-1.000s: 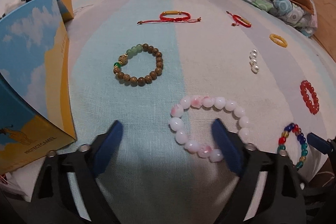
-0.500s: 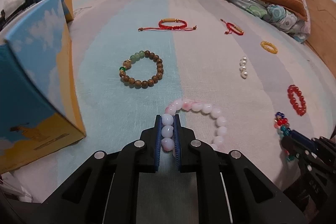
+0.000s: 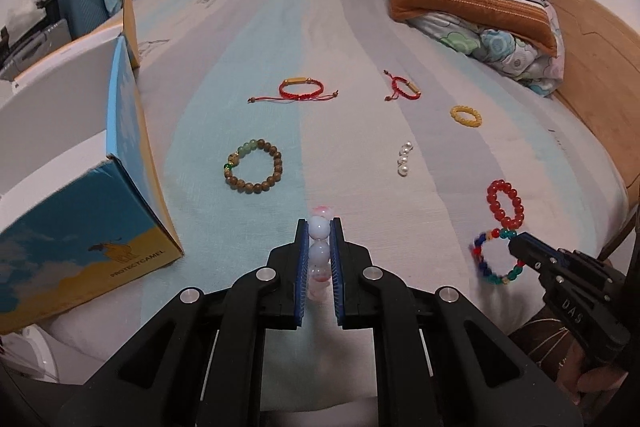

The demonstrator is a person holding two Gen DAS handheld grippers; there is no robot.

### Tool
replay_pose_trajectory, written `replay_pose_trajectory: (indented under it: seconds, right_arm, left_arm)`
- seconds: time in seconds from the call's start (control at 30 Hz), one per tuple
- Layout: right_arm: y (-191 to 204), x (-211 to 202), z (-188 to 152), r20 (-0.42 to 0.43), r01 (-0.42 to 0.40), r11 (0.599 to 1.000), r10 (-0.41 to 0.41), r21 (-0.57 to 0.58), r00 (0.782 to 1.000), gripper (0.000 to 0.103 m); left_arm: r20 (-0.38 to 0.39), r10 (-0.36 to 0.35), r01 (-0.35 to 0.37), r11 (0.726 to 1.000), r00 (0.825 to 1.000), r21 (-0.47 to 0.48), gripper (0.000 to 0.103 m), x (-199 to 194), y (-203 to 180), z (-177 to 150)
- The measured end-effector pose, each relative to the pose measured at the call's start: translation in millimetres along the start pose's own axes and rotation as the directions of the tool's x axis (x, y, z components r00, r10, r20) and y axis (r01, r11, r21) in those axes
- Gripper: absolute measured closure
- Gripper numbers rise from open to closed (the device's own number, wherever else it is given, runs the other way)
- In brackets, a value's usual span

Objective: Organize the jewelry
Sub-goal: 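Carry both held bracelets over to the open white cardboard box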

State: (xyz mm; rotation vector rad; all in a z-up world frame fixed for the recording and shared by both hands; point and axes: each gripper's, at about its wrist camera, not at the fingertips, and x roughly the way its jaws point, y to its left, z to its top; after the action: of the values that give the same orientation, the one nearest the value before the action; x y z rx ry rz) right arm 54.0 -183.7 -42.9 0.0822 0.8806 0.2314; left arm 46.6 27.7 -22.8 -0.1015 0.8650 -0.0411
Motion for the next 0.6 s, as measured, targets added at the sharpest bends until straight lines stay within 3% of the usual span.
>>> replay_pose_trajectory:
  seconds: [0.6]
  right_arm:
    - [11,-27,36,0.013,0.027,1.0,-0.027,0.003,1.0,0.094]
  left_arm:
    - [0.025,-0.003,0.002,1.0,1.0,0.03,0.094,-29,-5,33]
